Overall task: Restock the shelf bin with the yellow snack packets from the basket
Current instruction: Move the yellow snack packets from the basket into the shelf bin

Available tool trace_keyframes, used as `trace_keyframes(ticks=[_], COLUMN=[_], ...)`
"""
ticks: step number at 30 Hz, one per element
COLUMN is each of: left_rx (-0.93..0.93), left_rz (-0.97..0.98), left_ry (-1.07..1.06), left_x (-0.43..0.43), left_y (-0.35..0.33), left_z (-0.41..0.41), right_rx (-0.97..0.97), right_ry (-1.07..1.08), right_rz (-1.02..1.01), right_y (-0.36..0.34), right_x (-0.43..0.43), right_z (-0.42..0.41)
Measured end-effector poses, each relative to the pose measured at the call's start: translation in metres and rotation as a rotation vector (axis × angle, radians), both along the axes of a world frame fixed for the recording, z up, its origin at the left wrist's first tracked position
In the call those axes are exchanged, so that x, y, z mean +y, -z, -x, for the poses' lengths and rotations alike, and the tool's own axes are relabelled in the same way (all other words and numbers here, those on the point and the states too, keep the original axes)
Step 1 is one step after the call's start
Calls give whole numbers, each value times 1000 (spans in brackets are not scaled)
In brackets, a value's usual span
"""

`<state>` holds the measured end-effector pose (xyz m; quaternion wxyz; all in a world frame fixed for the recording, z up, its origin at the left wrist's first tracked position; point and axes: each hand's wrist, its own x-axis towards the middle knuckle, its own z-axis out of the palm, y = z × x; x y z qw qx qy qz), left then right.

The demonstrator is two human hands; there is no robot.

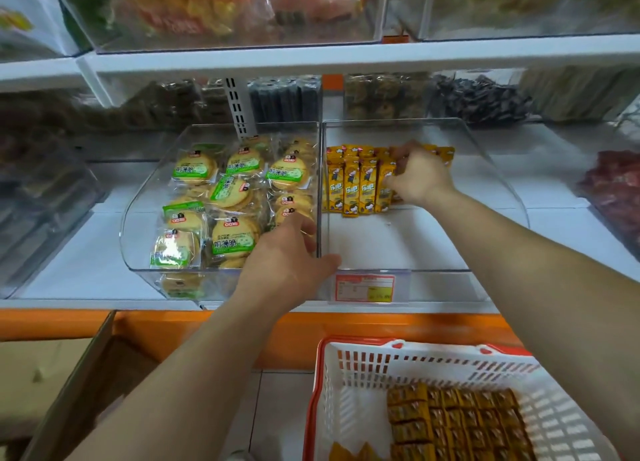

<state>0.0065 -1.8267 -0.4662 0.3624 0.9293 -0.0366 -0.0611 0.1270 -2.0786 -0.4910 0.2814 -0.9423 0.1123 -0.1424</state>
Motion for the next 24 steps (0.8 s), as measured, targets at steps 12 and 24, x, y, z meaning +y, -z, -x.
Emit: trace_keyframes(ticks=[12,24], left_rx=[-208,162], left_rz=[110,-397], left_ry=[148,497], left_x=[-10,-71], left_y=[-40,108], left_z=[68,133], right_rx=[-43,470], right_ry=[-321,-246], right_rz=[-53,-223], right_y=[-63,113], right_x=[3,-36], right_z=[191,285])
